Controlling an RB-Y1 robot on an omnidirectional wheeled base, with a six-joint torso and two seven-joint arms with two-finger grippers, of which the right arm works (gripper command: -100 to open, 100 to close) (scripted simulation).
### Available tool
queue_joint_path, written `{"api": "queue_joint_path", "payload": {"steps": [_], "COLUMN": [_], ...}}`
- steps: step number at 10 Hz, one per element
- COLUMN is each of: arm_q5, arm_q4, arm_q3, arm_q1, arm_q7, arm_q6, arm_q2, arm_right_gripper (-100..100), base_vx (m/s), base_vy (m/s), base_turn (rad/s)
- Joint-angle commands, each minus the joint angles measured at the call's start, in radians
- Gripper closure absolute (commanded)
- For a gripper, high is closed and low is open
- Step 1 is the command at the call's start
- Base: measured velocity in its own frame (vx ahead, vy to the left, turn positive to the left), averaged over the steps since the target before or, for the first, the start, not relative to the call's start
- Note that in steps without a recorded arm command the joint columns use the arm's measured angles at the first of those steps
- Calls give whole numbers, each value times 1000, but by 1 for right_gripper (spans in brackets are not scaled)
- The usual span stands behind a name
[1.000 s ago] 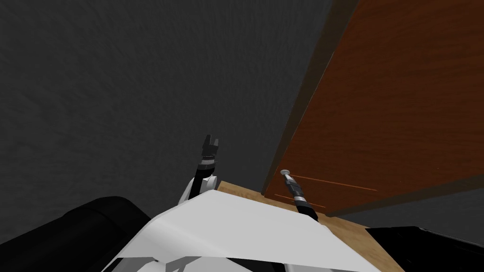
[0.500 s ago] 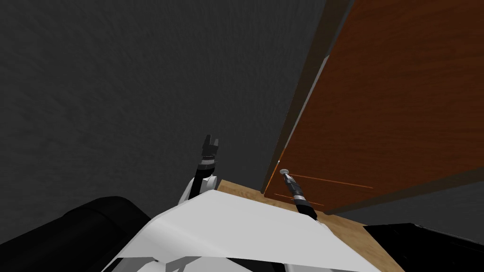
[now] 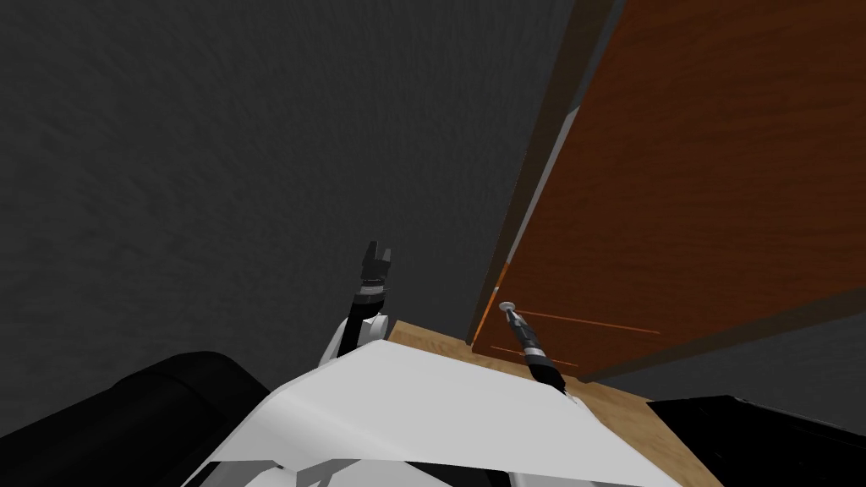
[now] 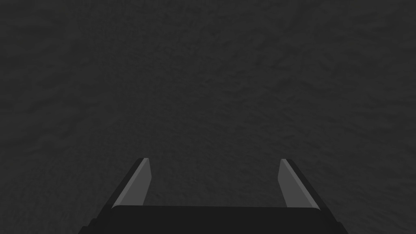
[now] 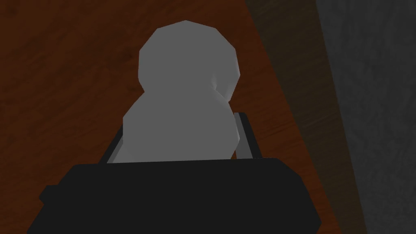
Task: Pull the door open
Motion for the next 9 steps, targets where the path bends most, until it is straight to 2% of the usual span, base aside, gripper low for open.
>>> {"api": "queue_joint_path", "payload": {"steps": [1,2,4,7,8,9], "arm_q5": [-18,-18,-48,-63,-78,-78], "arm_q4": [-9,-9,-9,-9,-9,-9], "arm_q3": [27,27,53,65,78,78], "arm_q1": [2,2,-1,-3,-4,-4], "arm_q7": [-50,-60,-122,-175,-210,-213], "arm_q6": [2,2,4,5,6,6], "arm_q2": [10,10,5,3,0,0], "arm_right_gripper": [100,100,100,100,100,100], "base_vx": [-34,-25,-32,-33,-32,-14], "base_vy": [-6,-10,-22,-9,0,-10], "base_turn": [18,14,12,5,16,7]}}
